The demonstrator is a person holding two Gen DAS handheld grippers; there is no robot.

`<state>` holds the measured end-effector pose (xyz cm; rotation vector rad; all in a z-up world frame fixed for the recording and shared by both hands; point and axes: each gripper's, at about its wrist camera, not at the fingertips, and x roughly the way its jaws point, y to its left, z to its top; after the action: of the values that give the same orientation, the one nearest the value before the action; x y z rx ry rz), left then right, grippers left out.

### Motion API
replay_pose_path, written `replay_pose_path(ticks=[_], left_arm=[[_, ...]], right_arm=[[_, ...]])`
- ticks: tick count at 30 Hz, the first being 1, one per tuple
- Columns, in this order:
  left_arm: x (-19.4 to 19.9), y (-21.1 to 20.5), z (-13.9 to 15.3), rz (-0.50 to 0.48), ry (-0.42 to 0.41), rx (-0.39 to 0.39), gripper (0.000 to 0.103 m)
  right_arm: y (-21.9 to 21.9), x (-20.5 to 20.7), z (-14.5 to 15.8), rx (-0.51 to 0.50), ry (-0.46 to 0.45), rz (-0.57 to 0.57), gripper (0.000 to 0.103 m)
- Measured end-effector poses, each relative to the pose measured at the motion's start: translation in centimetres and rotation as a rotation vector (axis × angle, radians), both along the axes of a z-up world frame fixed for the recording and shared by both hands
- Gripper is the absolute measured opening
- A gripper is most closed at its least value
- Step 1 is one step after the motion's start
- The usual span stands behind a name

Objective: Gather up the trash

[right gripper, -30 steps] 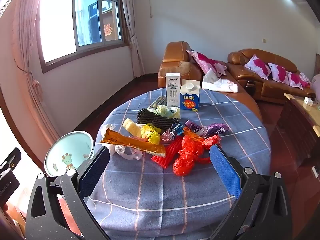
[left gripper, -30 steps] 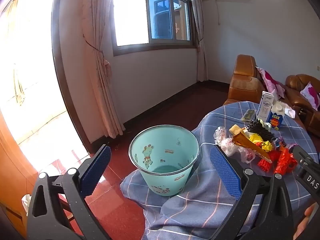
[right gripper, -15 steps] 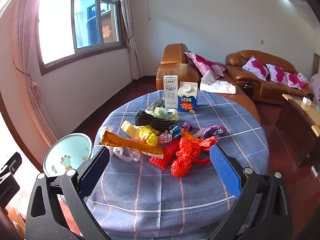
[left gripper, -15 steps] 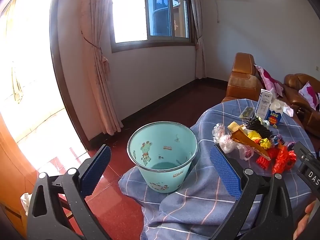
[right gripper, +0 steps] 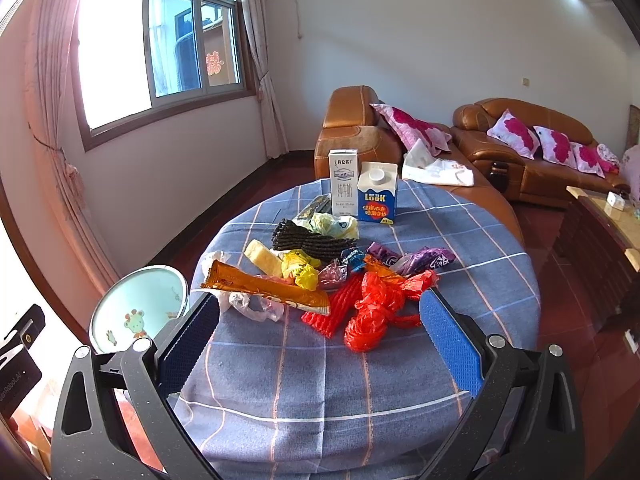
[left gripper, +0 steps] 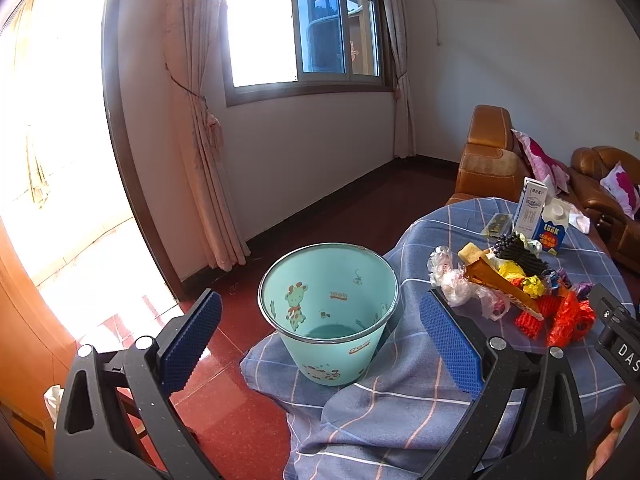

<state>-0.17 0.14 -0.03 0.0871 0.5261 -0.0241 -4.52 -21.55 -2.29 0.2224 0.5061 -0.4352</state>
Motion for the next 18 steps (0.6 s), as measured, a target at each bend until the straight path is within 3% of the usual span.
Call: replay_pose_path(ticks=[18], left_arm=[[-0.18,-0.19,0.05,-0.004,-0.003,-0.006,0.097]], right_arm=[[0.06,-0.04,-0.05,0.000,-0.003,0.001,0.098]])
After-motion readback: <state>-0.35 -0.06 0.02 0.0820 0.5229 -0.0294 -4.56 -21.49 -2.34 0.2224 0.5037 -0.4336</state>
